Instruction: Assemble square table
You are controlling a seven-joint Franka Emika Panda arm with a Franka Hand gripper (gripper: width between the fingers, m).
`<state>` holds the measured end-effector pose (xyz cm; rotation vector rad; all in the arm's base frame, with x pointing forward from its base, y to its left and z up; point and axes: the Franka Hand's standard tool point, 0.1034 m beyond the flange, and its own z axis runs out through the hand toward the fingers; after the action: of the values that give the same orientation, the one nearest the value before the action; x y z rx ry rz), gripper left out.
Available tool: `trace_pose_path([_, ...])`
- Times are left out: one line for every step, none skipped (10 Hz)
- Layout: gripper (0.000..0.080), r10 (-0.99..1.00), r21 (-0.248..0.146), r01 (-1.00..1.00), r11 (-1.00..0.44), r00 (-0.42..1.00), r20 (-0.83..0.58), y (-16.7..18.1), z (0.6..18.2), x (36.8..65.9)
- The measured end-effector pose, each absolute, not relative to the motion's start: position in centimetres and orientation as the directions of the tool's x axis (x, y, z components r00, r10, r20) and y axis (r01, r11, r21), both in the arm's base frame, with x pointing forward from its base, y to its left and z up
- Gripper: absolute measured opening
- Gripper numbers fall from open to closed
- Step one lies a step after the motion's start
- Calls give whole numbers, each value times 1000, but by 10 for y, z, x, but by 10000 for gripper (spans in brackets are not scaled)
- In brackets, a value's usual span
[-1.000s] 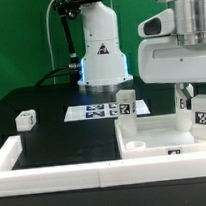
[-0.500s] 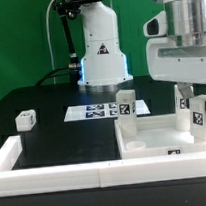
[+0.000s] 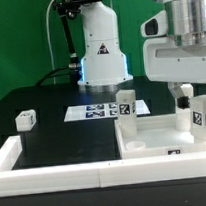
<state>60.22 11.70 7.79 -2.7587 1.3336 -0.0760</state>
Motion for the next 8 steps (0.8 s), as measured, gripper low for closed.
trace_pose_path([643,-723,-90,-719,-690,691,20,117,78,602])
trace_pose_path([643,-669,-88,-664,-742,743,27,117,78,602])
trace_pose_path([648,-601,-85,-597,-798,799,35,117,78,603])
trace_pose_path([648,-504,-81,-500,-862,862,45,116,79,603])
trace_pose_path([649,-423,-77,-419,-905,904,53,114,79,604])
trace_pose_path([649,-339,-71,-335,-940,939,60,112,78,604])
trace_pose_path([649,-262,-66,-258,-964,963,65,112,79,604])
trace_pose_path([649,-205,-63,-201,-978,976,70,112,79,604])
